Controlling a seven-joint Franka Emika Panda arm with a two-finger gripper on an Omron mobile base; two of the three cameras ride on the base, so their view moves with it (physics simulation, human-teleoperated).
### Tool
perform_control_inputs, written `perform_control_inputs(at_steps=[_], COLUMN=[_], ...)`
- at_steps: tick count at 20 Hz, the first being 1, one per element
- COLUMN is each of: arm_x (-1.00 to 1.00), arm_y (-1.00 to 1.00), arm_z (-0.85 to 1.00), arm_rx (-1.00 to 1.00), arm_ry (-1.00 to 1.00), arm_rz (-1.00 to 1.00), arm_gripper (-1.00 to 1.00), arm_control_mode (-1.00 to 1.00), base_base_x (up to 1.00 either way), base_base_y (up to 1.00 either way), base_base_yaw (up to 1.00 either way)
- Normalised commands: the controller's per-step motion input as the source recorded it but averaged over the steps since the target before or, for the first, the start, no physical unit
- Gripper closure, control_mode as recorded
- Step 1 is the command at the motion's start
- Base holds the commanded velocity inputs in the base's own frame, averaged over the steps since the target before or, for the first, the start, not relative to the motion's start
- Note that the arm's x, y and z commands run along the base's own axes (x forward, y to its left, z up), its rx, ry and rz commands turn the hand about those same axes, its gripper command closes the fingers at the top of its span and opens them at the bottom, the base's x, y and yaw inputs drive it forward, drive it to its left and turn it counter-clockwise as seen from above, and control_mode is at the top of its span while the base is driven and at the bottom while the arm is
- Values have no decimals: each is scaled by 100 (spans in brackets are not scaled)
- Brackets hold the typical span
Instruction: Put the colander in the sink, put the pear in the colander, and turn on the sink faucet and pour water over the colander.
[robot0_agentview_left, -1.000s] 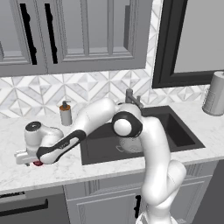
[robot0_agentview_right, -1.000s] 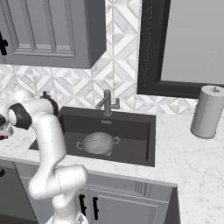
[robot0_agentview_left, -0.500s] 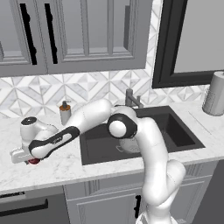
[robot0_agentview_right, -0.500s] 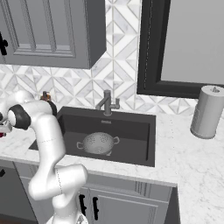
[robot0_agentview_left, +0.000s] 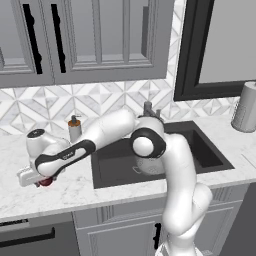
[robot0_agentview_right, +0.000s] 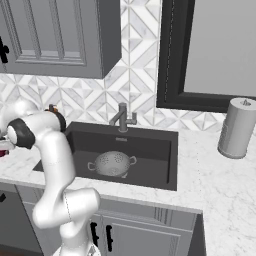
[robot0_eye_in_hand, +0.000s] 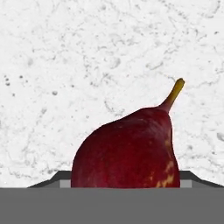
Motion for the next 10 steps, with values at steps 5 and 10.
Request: perform_control_inputs(at_steps=[5, 10], arm_x=[-22, -9], arm_y=[-82, -85], arm_z=[22, 41], arm_rx=[0, 3], arm_ry=[0, 0], arm_rz=[-3, -13], arm_gripper=[100, 100], arm_control_mode=[-100, -100], base_base_x=[0, 0], base_base_y=[0, 0], base_base_yaw=[0, 0])
